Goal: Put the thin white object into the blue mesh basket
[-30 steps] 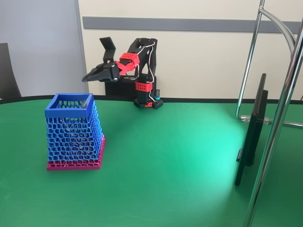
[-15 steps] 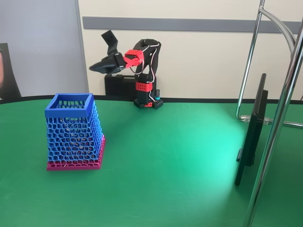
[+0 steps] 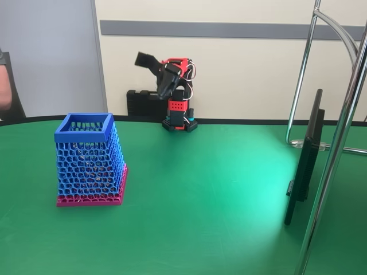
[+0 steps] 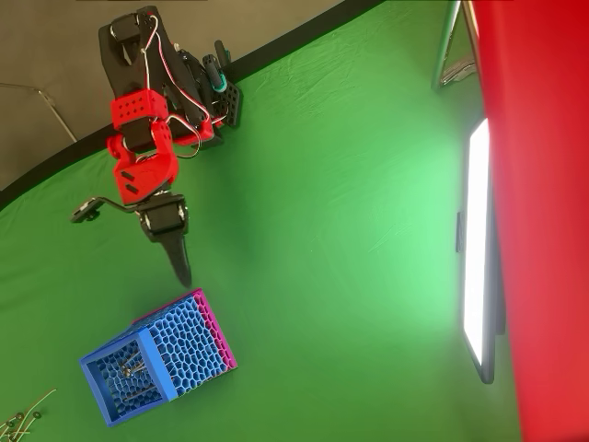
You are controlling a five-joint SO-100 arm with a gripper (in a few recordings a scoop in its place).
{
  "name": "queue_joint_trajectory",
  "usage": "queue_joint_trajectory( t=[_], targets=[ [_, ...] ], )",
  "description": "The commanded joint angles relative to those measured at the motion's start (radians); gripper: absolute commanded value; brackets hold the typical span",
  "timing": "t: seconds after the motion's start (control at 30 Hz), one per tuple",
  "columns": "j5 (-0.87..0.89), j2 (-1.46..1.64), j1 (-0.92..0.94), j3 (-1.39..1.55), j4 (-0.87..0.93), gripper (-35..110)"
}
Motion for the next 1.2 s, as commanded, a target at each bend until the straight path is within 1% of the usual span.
queue_joint_trajectory(
  t=[0.0, 0.17, 0.3, 0.47, 0.77, 0.93, 1.17],
  targets=[
    [0.083, 0.133, -0.055, 0.081, 0.072, 0],
    [0.169, 0.376, -0.133, 0.327, 0.12, 0],
    [0.225, 0.469, -0.146, 0.44, 0.147, 0],
    [0.276, 0.509, -0.198, 0.44, 0.275, 0],
    [0.321, 0.506, -0.198, 0.44, 0.422, 1],
    [0.342, 0.509, -0.201, 0.44, 0.469, 1],
    [0.341, 0.511, -0.201, 0.44, 0.476, 1]
  ],
)
